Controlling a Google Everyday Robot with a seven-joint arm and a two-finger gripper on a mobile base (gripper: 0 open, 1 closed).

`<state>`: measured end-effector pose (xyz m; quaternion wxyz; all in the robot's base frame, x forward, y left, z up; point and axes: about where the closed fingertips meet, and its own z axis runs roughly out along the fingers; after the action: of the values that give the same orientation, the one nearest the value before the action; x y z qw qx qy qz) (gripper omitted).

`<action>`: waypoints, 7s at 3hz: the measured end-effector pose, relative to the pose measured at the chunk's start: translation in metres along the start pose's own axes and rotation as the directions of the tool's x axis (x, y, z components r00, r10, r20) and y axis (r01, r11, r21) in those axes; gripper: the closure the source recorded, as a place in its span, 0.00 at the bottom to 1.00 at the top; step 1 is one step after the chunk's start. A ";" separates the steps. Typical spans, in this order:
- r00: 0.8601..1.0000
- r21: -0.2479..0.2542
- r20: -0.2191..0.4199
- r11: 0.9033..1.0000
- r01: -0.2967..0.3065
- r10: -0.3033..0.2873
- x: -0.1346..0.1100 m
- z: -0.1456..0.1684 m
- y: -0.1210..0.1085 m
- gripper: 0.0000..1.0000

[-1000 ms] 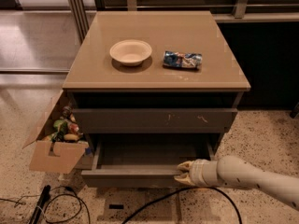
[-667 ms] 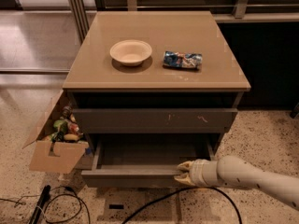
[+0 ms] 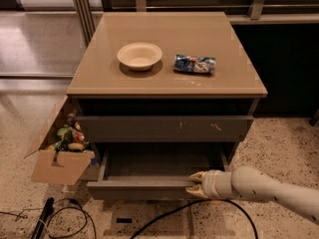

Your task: Open middle drawer

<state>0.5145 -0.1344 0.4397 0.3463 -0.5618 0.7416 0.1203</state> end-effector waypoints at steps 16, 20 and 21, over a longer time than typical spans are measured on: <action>0.999 -0.046 0.002 0.998 -0.038 0.038 0.028 0.022 0.008 0.00; 1.000 -0.043 -0.015 0.999 0.024 -0.024 0.001 -0.005 0.026 0.53; 0.995 -0.031 -0.011 0.995 0.095 -0.095 -0.010 -0.038 0.052 0.77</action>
Offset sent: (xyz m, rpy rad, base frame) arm 0.0000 0.0000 0.0000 0.0000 0.0000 0.0000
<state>0.4536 -0.1307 0.4627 0.3387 -0.6024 0.7141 0.1114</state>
